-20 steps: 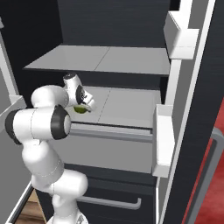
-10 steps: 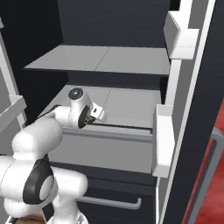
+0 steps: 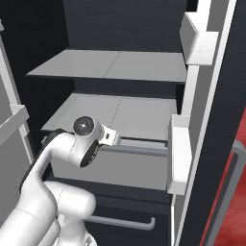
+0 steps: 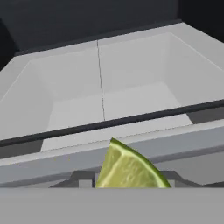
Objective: Place one lemon wedge and one steak in each tupperware on the nearby counter, to pack two identical lunches.
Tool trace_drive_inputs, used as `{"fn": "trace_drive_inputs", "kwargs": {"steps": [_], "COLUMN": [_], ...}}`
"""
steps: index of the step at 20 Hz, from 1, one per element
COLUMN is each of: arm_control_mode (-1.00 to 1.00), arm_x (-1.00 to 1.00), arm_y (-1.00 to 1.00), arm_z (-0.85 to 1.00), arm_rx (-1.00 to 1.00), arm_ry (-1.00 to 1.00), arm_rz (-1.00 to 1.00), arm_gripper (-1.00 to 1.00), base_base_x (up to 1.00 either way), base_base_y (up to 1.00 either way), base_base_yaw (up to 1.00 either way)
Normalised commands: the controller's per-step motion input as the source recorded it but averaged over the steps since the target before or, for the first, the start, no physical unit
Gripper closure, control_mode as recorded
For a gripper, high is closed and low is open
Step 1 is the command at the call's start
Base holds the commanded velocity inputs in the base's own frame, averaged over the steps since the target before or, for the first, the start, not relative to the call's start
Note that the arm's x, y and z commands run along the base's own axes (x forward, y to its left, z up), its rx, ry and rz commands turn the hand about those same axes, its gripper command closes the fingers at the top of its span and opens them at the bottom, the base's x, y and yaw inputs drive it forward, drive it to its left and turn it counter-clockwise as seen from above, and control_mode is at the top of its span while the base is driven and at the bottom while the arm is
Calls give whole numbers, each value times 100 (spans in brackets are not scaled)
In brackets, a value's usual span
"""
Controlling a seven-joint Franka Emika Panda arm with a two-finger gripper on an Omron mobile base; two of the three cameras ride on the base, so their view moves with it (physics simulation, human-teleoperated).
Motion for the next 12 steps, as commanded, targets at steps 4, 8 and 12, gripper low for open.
{"fn": "trace_drive_inputs", "kwargs": {"steps": [4,8,12], "arm_control_mode": [-100,-100,-100], "arm_x": [-50,-54,-81], "arm_y": [0,0,10], "arm_z": [91,60,31], "arm_rx": [0,0,-6], "arm_ry": [1,8,15], "arm_rz": [13,16,15], "arm_gripper": [100,100,100], "base_base_x": [0,0,0], "base_base_y": [0,0,0], "base_base_yaw": [0,0,0]}}
